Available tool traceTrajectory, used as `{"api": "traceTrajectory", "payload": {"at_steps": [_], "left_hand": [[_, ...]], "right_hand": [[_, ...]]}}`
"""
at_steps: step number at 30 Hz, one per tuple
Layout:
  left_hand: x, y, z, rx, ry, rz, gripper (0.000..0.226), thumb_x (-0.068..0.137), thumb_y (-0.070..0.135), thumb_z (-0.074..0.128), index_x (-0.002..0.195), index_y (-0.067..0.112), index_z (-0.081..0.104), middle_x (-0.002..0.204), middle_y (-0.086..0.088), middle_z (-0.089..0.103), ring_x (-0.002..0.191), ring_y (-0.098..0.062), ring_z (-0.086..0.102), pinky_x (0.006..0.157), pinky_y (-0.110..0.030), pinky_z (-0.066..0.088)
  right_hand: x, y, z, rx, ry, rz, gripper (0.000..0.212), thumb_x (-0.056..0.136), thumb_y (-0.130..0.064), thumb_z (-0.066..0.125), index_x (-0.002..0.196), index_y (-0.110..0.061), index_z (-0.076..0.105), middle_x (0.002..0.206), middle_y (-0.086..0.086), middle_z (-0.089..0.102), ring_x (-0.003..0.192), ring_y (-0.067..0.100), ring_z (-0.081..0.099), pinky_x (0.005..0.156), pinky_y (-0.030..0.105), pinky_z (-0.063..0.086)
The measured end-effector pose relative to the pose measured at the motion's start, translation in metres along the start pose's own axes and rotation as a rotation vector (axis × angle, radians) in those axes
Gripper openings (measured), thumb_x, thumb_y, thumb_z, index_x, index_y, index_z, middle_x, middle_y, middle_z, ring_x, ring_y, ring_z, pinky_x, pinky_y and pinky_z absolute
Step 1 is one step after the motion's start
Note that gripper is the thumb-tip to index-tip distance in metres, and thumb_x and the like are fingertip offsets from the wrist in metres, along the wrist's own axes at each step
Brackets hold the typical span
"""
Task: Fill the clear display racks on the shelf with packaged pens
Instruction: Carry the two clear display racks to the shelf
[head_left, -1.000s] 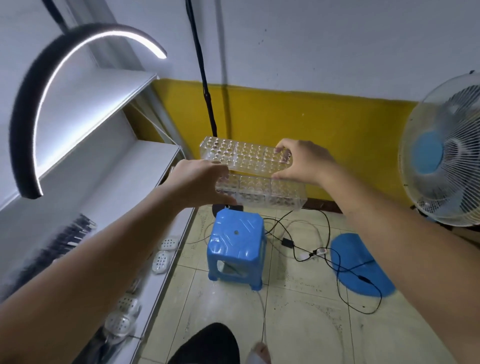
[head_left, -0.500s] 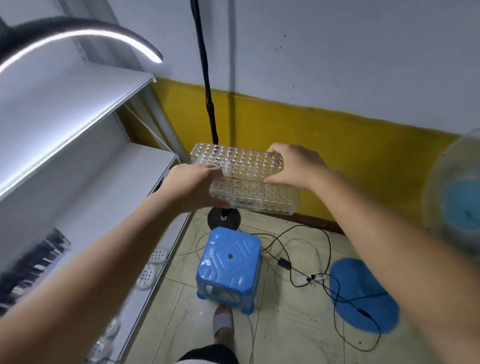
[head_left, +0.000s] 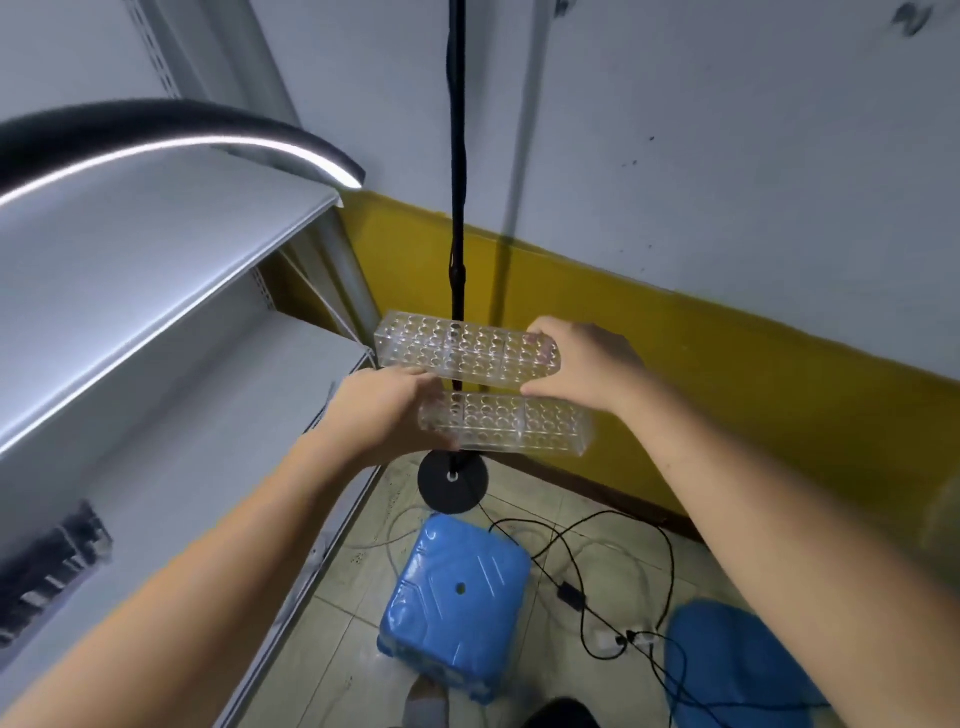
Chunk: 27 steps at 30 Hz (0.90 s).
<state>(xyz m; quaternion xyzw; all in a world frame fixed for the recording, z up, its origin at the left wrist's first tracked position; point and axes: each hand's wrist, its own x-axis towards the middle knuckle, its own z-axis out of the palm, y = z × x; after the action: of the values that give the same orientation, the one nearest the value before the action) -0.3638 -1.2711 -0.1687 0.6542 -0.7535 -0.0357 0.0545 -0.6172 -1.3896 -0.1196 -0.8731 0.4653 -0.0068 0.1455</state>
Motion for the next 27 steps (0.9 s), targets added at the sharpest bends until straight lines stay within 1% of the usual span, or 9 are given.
{"api": "traceTrajectory", "payload": {"at_steps": [2,4,9,11,13,15,17,20,27], "left_hand": [[0.004,-0.011,0.003,-0.009,-0.014,-0.052,0.077,0.064,0.094,0.055,0.119,0.040,0.063,0.109,0.021,0.068,0.095,-0.006,0.065,0.067,-0.030,0.056],[0.005,-0.020,0.004,-0.013,-0.013,-0.108,0.075,0.065,0.093,0.058,0.120,0.042,0.063,0.108,0.023,0.067,0.094,-0.005,0.065,0.068,-0.031,0.058],[0.001,-0.030,0.003,0.018,-0.051,-0.242,0.058,0.070,0.085,0.067,0.102,0.038,0.056,0.090,0.023,0.053,0.077,-0.003,0.051,0.059,-0.024,0.045],[-0.006,-0.030,0.007,0.009,-0.082,-0.337,0.059,0.071,0.086,0.065,0.100,0.036,0.053,0.091,0.021,0.055,0.078,-0.004,0.053,0.066,-0.026,0.053],[-0.017,-0.030,0.012,-0.009,-0.081,-0.447,0.061,0.072,0.087,0.062,0.106,0.037,0.056,0.097,0.020,0.061,0.084,-0.004,0.057,0.072,-0.029,0.057],[-0.032,-0.030,0.017,-0.040,-0.084,-0.566,0.064,0.074,0.087,0.060,0.113,0.037,0.057,0.104,0.020,0.063,0.089,-0.003,0.058,0.076,-0.028,0.057],[-0.050,-0.031,0.021,-0.050,-0.108,-0.662,0.067,0.076,0.088,0.057,0.117,0.035,0.057,0.109,0.019,0.063,0.092,-0.003,0.058,0.079,-0.026,0.055],[-0.080,-0.038,0.030,-0.039,-0.127,-0.794,0.070,0.077,0.087,0.058,0.123,0.035,0.056,0.114,0.017,0.065,0.097,-0.007,0.061,0.079,-0.027,0.052],[-0.136,-0.092,0.064,-0.085,-0.091,-1.048,0.070,0.076,0.086,0.060,0.126,0.037,0.057,0.120,0.015,0.066,0.106,-0.012,0.062,0.084,-0.034,0.052]], "right_hand": [[0.021,-0.003,0.003,0.012,-0.010,-0.037,0.070,0.080,-0.057,0.080,0.138,-0.034,0.049,0.119,-0.015,0.061,0.077,0.000,0.056,0.058,0.026,0.045],[0.043,-0.007,0.008,0.029,-0.027,-0.079,0.068,0.080,-0.058,0.079,0.137,-0.035,0.049,0.118,-0.017,0.060,0.077,-0.002,0.055,0.057,0.026,0.043],[0.094,-0.019,0.023,0.053,-0.089,-0.230,0.071,0.082,-0.058,0.079,0.141,-0.036,0.046,0.115,-0.018,0.058,0.074,-0.002,0.054,0.057,0.024,0.042],[0.117,-0.028,0.032,0.053,-0.129,-0.314,0.074,0.082,-0.057,0.079,0.144,-0.036,0.044,0.116,-0.017,0.059,0.075,-0.003,0.054,0.057,0.023,0.042],[0.139,-0.040,0.041,0.040,-0.165,-0.399,0.074,0.082,-0.058,0.078,0.143,-0.039,0.043,0.116,-0.018,0.060,0.075,-0.003,0.053,0.057,0.024,0.043],[0.161,-0.059,0.051,0.038,-0.204,-0.493,0.074,0.081,-0.057,0.079,0.143,-0.039,0.044,0.116,-0.015,0.061,0.083,0.000,0.056,0.064,0.028,0.050],[0.178,-0.082,0.063,0.026,-0.226,-0.574,0.075,0.081,-0.056,0.080,0.145,-0.038,0.045,0.120,-0.010,0.064,0.100,0.013,0.063,0.083,0.037,0.056],[0.202,-0.118,0.083,-0.026,-0.258,-0.677,0.075,0.081,-0.060,0.079,0.144,-0.038,0.045,0.124,-0.007,0.067,0.112,0.022,0.062,0.101,0.046,0.048],[0.260,-0.212,0.146,-0.164,-0.266,-0.852,0.071,0.083,-0.055,0.078,0.142,-0.032,0.046,0.128,-0.002,0.067,0.114,0.023,0.063,0.100,0.044,0.042]]}}
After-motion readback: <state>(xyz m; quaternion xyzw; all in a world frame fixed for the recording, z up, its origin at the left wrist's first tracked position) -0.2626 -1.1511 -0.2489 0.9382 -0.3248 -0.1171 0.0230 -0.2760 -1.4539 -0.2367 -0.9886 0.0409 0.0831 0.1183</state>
